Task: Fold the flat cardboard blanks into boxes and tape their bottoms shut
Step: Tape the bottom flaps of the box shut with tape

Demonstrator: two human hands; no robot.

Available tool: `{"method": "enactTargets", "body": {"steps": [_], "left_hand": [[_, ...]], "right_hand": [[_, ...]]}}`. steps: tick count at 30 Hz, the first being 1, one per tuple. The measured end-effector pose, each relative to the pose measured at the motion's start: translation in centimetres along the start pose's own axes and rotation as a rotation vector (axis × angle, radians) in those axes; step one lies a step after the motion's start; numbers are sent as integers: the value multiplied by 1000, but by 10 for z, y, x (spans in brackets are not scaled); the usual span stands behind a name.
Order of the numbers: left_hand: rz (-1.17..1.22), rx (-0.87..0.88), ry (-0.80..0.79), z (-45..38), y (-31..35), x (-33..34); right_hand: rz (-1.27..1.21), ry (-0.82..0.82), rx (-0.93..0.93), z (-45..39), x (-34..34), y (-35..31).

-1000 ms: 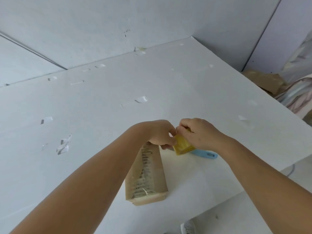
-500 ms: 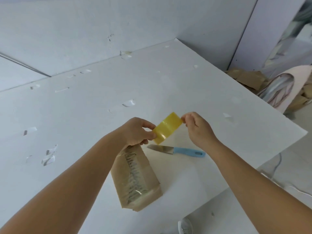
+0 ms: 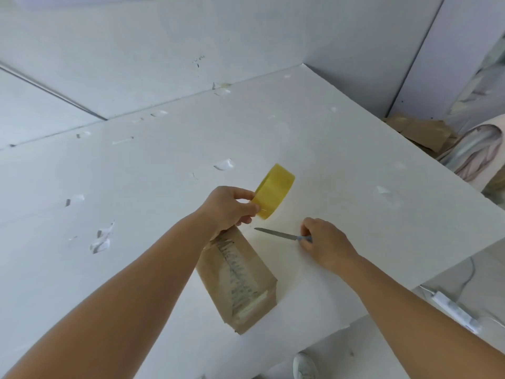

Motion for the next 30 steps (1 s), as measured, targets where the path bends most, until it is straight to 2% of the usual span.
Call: {"method": "enactTargets", "body": {"steps": [5,11,16,26,30], "left_hand": [[-13,-5,27,-1,0,-1],[-38,41,36,-1,0,2],[-60,72,31,0,2,2],[-44,131,50,4,4,1],[17,190,48,6,5,1]], "right_hand": [[-47,-135,-49,31,-23,-4],[33,-53,-32,73,-63,-27],[293,20,-31,90,-81,-73],[463,-21,16,80,-80,-117],[620,-236,24,69,-46,-114]]}}
Point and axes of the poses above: each hand's wrist, its own z-axis away from the middle knuckle, its own x-axis out of the palm, y = z × x, the point moved 6 cm from there along -z, towards the middle knuckle, and after that the axes turned 13 degrees about -y, right-handed, at the moved point
